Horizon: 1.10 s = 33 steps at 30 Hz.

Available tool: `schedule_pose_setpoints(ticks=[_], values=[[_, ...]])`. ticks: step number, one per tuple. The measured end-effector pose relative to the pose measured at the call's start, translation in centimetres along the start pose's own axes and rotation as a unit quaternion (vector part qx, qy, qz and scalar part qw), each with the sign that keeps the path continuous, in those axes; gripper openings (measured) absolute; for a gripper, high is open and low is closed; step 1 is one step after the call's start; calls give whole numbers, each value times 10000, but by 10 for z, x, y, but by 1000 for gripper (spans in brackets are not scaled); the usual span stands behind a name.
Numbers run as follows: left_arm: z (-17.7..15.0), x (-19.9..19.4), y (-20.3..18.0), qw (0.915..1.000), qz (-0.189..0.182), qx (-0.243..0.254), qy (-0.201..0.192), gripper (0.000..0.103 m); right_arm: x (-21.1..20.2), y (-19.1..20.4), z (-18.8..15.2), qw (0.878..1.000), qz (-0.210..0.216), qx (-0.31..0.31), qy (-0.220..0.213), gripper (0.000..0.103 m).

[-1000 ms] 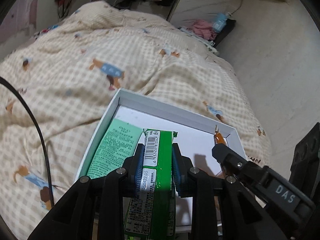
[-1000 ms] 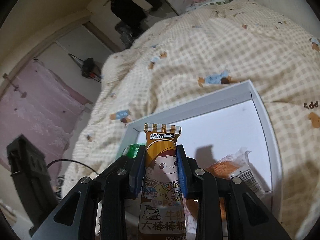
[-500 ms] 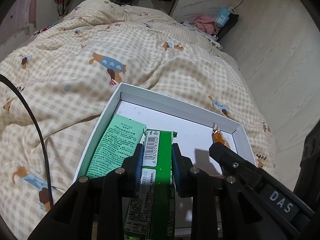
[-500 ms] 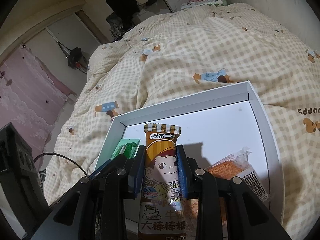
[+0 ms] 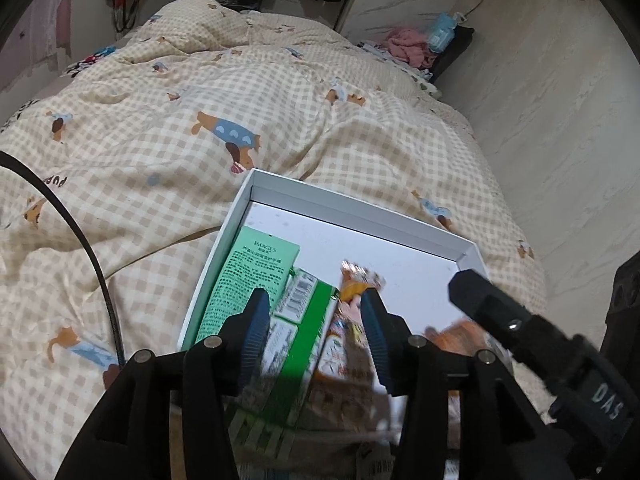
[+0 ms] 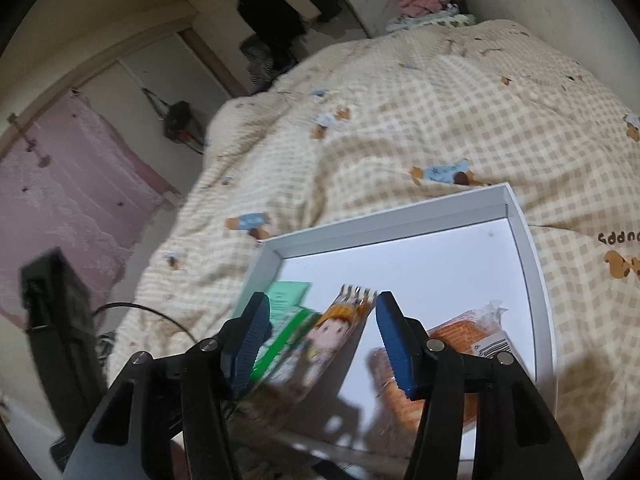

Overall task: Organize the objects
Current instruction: 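Open both tools to release the packets into the box and withdraw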

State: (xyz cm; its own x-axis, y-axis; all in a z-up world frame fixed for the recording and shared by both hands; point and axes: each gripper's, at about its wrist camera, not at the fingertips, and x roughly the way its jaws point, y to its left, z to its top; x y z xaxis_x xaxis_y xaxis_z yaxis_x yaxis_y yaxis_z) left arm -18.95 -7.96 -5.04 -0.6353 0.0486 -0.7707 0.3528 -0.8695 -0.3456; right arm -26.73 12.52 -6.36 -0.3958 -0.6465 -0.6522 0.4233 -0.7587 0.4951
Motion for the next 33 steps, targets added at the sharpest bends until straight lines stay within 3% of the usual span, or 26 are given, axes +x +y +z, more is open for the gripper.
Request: schedule_pose_setpoints(ticks=[3, 11, 17, 19, 20, 21, 26, 29, 33], values=[[-2, -15, -1, 9997, -101, 199, -27, 52, -17, 8, 0, 9994, 175, -284, -34, 57], [-13, -84, -6, 9934, -144, 853, -748, 62, -83, 18, -12, 9924, 680, -1013, -149, 57], [-28, -134, -17, 9788, -25, 1489, -1404, 72, -127, 24, -27, 9855, 799, -1459, -324, 57], [-32, -145, -25, 9724, 20, 1750, -1542, 76, -138, 29, -32, 9824, 830, -1622, -403, 62], [-35, -149, -28, 9696, 40, 1868, -1579, 78, -142, 31, -34, 9814, 835, -1677, -430, 71], [-37, -152, -30, 9680, 56, 1936, -1594, 78, -146, 33, -36, 9803, 872, -1716, -450, 72], [-50, -164, -37, 9624, -19, 2213, -1575, 79, -159, 40, -50, 9758, 991, -1889, -473, 72], [-62, -169, -37, 9602, -320, 2337, -1494, 81, -163, 43, -59, 9744, 964, -1974, -483, 72], [-73, -173, -39, 9628, -545, 2331, -1253, 81, -167, 38, -66, 9764, 1024, -1849, -450, 72]])
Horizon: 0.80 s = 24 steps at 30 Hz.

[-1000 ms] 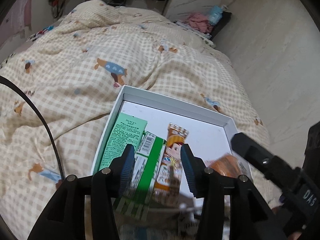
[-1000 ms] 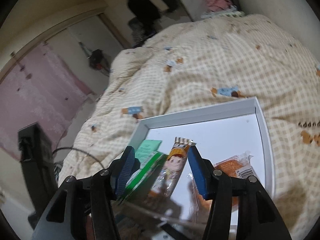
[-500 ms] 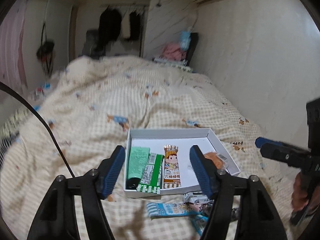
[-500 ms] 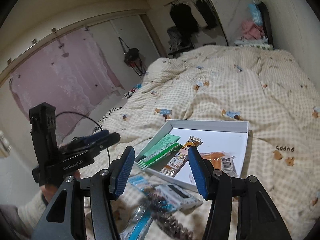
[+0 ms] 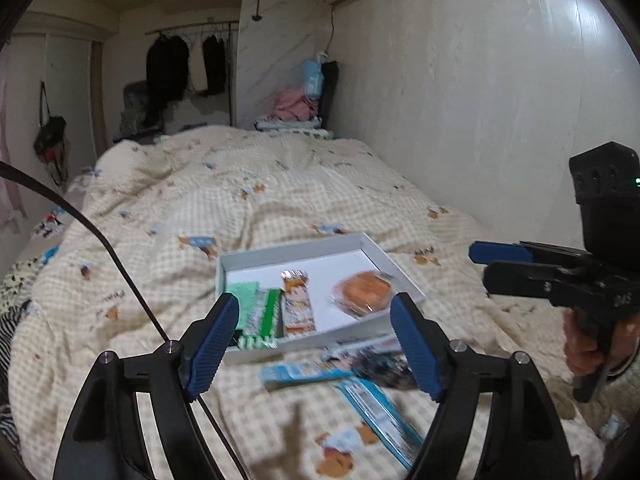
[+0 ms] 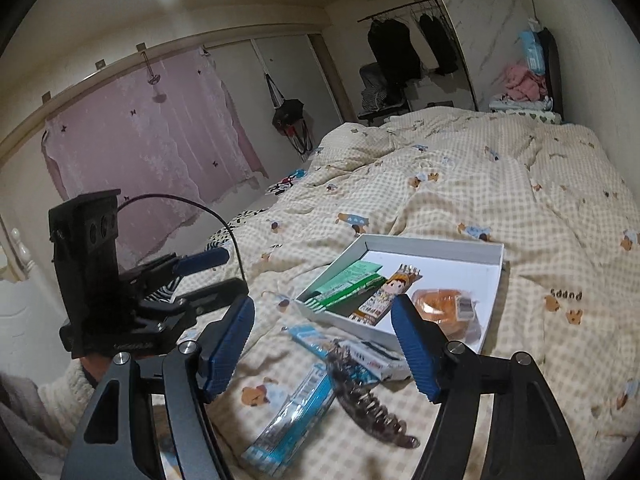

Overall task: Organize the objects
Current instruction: 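Open both tools to release the packets into the box and withdraw, then move the left tool toward the blue-and-white stick packet on the bed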

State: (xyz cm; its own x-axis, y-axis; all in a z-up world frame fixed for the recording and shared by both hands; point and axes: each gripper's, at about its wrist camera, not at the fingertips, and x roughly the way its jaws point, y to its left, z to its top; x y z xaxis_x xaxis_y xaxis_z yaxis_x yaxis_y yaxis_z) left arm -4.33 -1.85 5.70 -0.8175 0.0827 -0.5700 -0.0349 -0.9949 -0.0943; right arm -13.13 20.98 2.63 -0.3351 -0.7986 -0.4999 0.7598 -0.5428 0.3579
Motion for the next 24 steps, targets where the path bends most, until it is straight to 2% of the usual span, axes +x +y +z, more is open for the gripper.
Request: schedule_pose_setpoints(ticks=[3, 24], values=[[-7, -4, -1, 10000, -72, -32, 25, 81, -6, -2, -6, 10000, 52, 63, 30, 77], [-68, 4, -28, 9985, -241, 125, 478, 81, -10, 10, -72, 9995, -246, -201, 71, 77]])
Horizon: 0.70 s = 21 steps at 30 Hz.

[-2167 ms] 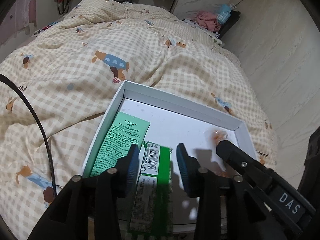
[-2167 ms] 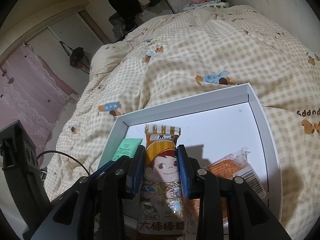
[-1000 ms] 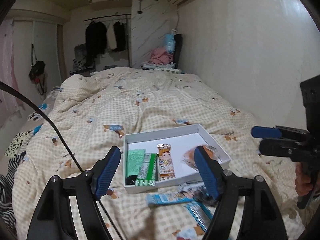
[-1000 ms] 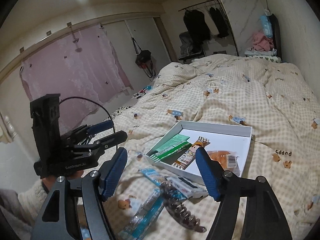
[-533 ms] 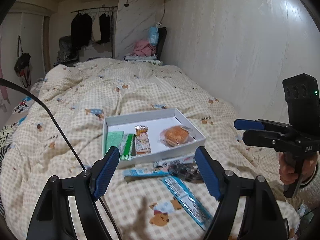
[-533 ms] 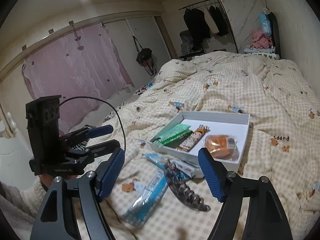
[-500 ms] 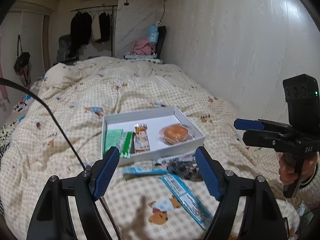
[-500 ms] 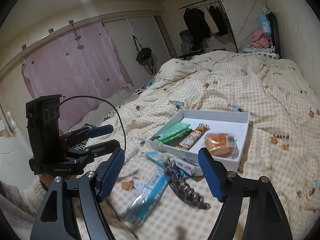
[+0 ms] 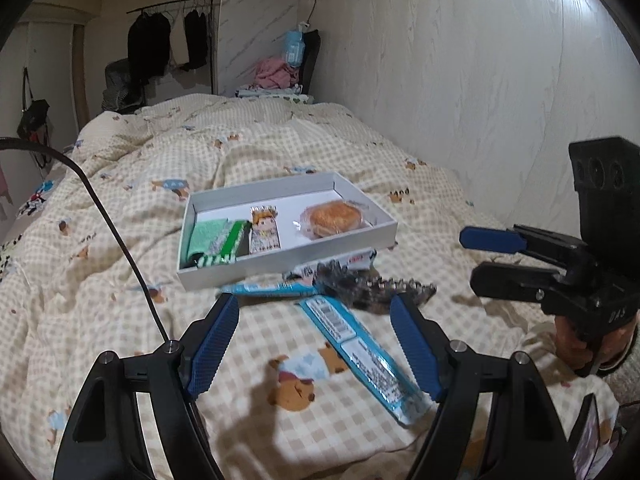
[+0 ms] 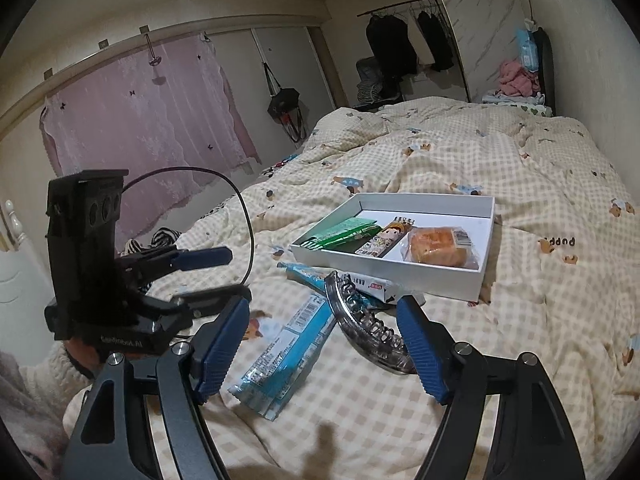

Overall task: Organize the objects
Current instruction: 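Move the left tool toward the blue-and-white stick packet on the bed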

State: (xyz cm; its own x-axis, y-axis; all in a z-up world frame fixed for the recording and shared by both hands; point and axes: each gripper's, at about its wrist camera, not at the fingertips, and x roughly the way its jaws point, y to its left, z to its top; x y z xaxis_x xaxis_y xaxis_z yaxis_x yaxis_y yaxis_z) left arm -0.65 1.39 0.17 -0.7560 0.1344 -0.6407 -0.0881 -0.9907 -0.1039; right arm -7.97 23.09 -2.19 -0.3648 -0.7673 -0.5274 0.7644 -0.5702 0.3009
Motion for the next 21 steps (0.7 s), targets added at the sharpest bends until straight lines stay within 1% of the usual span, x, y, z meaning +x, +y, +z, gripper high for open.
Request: schedule_pose_setpoints(ticks=[6, 7, 8, 12, 18, 21], values=[[-13, 8, -1, 9998, -24, -97, 158, 82, 4, 0, -8, 9999, -95, 24, 39, 78], [-13, 10, 0, 9998, -25, -103, 187, 82, 6, 0, -10, 9999, -98, 32, 62, 80], [-15, 11, 0, 9998, -14, -99, 199, 82, 8, 0, -12, 9999, -100, 47, 88, 86], [-17, 15, -1, 9996, -67, -77, 278, 83, 9, -2, -18, 9998, -94, 141, 58, 86], [-22, 29, -3, 9975, -226, -59, 669, 83, 12, -9, -24, 9991, -119, 384, 105, 86], [-23, 35, -3, 9965, -233, -89, 800, 83, 16, -9, -26, 9989, -168, 410, 177, 86]])
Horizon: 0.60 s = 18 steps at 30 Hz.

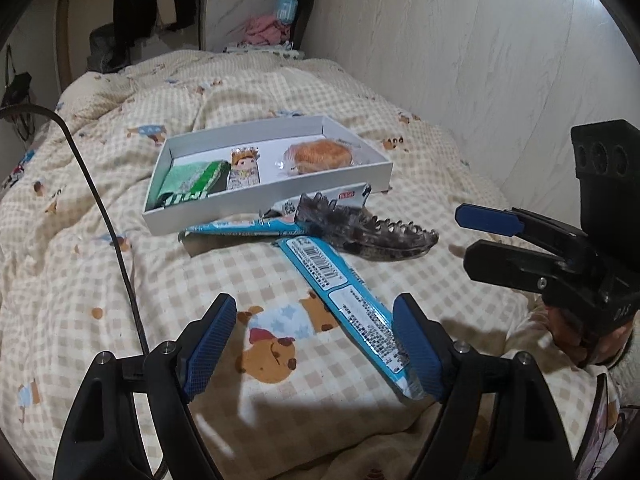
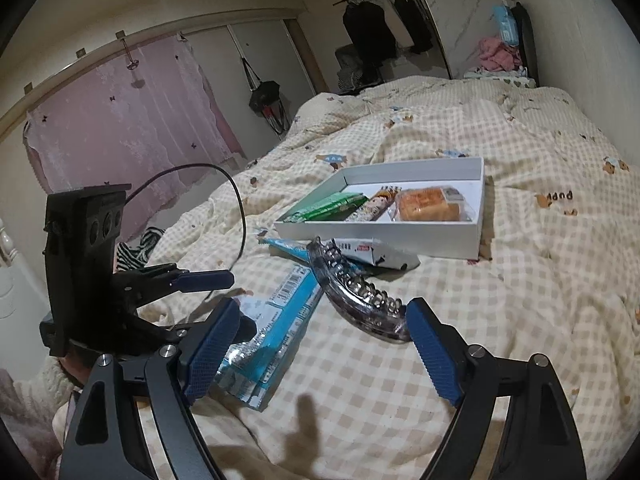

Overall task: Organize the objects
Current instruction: 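Move the left tool toward the blue-and-white stick packet on the bed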

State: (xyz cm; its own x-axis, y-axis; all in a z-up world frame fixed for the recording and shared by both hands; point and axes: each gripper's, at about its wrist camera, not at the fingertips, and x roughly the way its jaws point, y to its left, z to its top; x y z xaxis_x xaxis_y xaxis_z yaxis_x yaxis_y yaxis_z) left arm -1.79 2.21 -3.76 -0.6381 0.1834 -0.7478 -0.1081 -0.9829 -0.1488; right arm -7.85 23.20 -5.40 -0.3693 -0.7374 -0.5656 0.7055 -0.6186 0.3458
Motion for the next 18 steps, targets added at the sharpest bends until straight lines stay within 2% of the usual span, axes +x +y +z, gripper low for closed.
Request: schedule_pose_setpoints(ticks=[18], values=[[-1, 12, 4, 9995, -5, -114, 290, 84, 6, -7, -4, 9998, -55, 149, 102, 86]])
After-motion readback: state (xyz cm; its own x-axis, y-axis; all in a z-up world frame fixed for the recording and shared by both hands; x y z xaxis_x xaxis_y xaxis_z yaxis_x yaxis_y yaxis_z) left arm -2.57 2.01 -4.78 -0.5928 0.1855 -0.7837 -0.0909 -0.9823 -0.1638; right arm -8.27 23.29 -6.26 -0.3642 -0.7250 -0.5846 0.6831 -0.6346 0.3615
